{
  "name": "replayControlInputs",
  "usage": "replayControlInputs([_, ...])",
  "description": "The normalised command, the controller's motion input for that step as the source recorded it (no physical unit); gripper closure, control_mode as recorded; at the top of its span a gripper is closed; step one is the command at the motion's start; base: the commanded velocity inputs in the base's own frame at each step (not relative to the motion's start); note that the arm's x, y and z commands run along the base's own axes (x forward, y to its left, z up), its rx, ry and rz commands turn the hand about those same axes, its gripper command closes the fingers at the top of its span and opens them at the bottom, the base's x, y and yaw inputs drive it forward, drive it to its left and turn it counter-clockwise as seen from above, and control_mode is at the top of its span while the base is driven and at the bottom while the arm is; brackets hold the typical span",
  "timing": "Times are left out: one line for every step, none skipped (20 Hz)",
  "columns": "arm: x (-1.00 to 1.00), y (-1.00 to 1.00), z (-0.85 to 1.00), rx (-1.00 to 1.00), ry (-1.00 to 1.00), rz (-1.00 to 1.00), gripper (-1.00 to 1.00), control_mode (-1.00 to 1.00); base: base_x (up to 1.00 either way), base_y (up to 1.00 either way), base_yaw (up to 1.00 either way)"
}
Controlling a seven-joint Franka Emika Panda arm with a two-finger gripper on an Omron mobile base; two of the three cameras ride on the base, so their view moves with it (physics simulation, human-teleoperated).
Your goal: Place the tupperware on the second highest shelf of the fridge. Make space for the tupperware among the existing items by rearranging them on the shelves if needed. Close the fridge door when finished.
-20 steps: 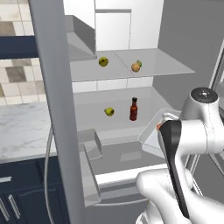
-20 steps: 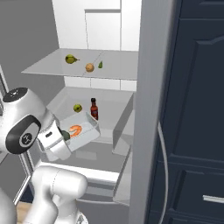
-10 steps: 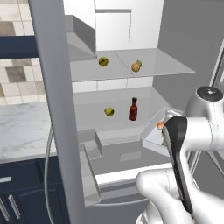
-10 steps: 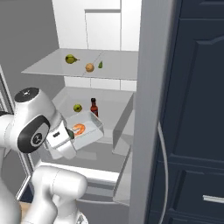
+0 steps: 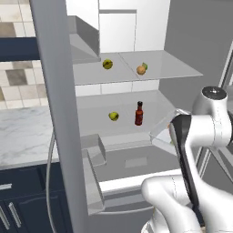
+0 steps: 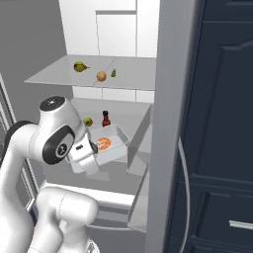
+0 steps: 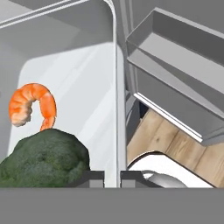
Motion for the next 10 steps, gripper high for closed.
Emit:
replayControlInputs([0.4, -0.21, -0.26, 0.0, -0.05, -0.07, 1.0, -1.0, 0.0, 0.0, 0.0])
replayControlInputs([0.44, -0.21, -0.25, 0.0, -0.05, -0.07, 1.0, -1.0, 0.0, 0.0, 0.0])
replayControlInputs([0.46, -0.19, -0.26, 0.0, -0.05, -0.06, 1.0, -1.0, 0.0, 0.0, 0.0])
replayControlInputs([0.49, -0.17, -0.24, 0.0, -0.04, -0.06, 1.0, -1.0, 0.0, 0.0, 0.0])
replayControlInputs([0.53, -0.16, -0.26, 0.0, -0.03, -0.06, 1.0, -1.0, 0.0, 0.0, 0.0])
replayControlInputs([0.54, -0.16, -0.26, 0.0, -0.02, -0.06, 1.0, -1.0, 0.0, 0.0, 0.0])
replayControlInputs([0.56, -0.16, -0.26, 0.0, -0.02, -0.05, 1.0, -1.0, 0.0, 0.0, 0.0])
replayControlInputs([0.57, -0.16, -0.25, 0.0, -0.02, -0.05, 1.0, -1.0, 0.0, 0.0, 0.0])
replayControlInputs([0.56, -0.16, -0.26, 0.0, -0.02, -0.04, 1.0, -1.0, 0.0, 0.0, 0.0])
replayControlInputs([0.57, -0.16, -0.26, 0.0, -0.01, -0.04, 1.0, -1.0, 0.0, 0.0, 0.0])
